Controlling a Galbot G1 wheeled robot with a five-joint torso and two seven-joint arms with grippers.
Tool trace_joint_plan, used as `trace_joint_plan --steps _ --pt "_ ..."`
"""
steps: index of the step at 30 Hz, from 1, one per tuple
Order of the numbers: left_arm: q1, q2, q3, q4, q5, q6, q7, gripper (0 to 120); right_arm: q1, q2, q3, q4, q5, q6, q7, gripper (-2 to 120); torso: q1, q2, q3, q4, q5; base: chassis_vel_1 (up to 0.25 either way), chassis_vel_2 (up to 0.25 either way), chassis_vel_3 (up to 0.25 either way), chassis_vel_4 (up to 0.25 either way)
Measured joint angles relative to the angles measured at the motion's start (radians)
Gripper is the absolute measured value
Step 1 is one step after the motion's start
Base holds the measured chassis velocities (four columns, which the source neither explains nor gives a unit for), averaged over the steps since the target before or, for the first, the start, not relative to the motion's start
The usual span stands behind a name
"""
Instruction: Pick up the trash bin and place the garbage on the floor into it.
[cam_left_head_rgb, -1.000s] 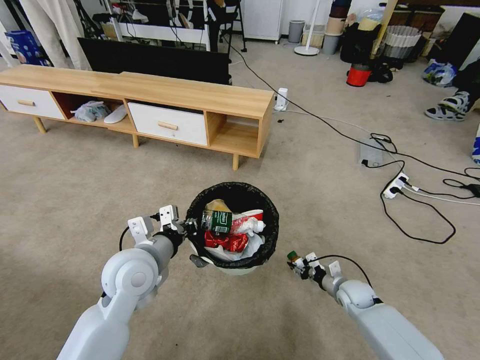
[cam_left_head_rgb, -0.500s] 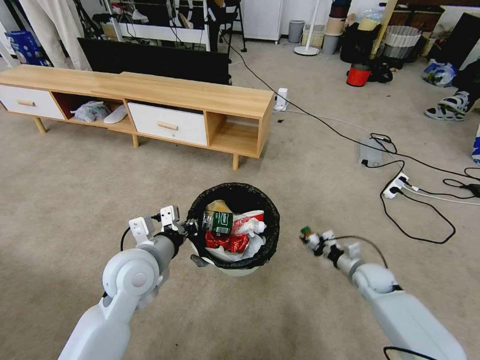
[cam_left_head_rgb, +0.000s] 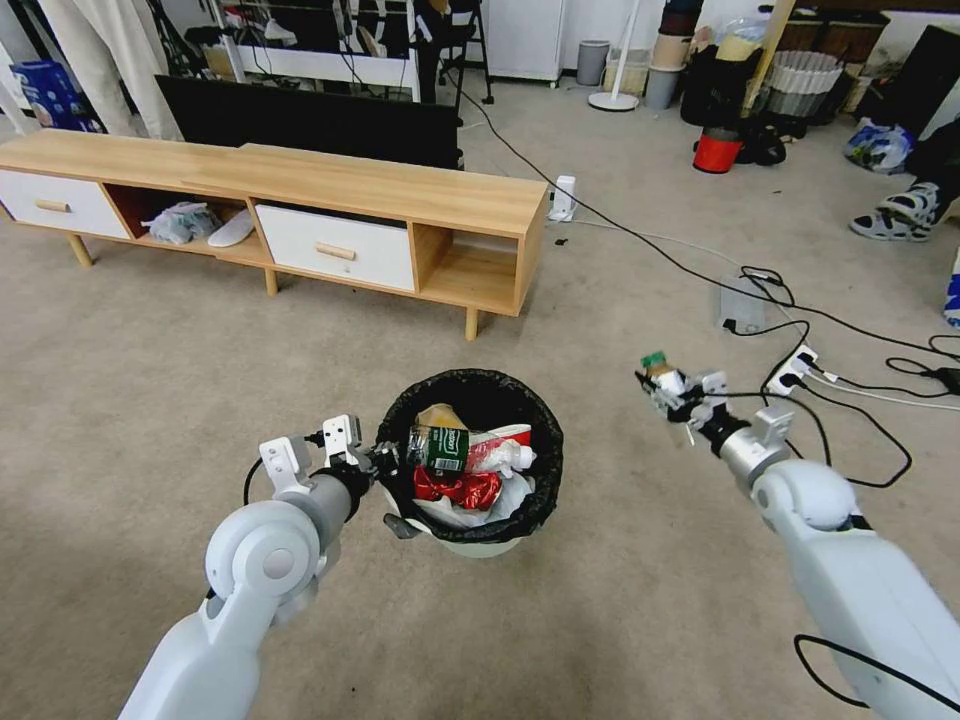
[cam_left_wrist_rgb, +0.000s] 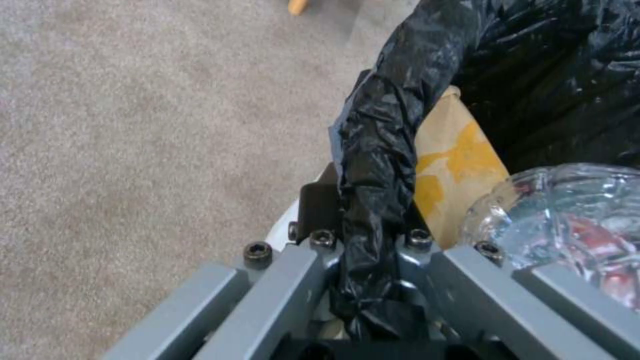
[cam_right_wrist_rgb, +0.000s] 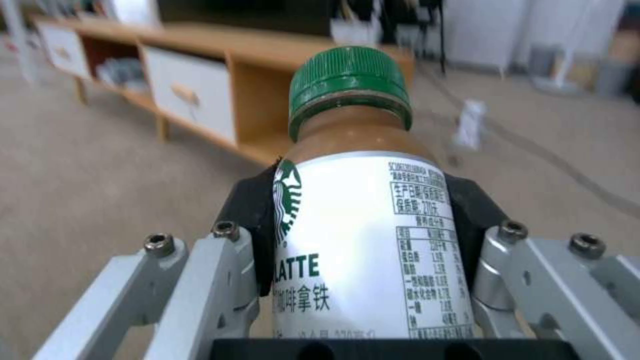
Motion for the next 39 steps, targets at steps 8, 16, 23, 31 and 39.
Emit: trace_joint_plan --steps 8,16,23,31,39 --pt "-0.004 -0.004 0.017 0.002 -0.006 0.003 -0.004 3 0.02 -0.004 0.009 0.093 0.07 0.109 -0.129 44 0.0 0.0 0.0 0.0001 -0.0001 0.0 0.0 0.0 0.0" --pt "-0.008 -0.009 0.036 0.012 -0.007 0.003 -0.003 3 0.022 -0.009 -0.044 0.204 0.166 0.164 -0.258 44 0.0 0.0 0.0 0.0 0.0 0.0 0.0 0.0 0.0" --pt "-0.014 -0.007 0.07 0.033 -0.028 0.002 0.019 3 0.053 -0.018 -0.092 0.283 0.244 0.168 -0.295 44 0.0 0.0 0.0 0.0002 0.0 0.0 0.0 0.0 0.0" --pt "-0.048 -0.015 0.129 0.065 -0.042 -0.01 0.045 3 0.057 -0.034 -0.136 0.317 0.265 0.163 -0.314 44 0.0 0.0 0.0 0.0 0.0 0.0 0.0 0.0 0.0" --pt "-0.084 -0.035 0.179 0.095 -0.032 -0.021 0.057 3 0.062 -0.032 -0.172 0.3 0.249 0.16 -0.322 44 0.0 0.0 0.0 0.0 0.0001 0.0 0.0 0.0 0.0"
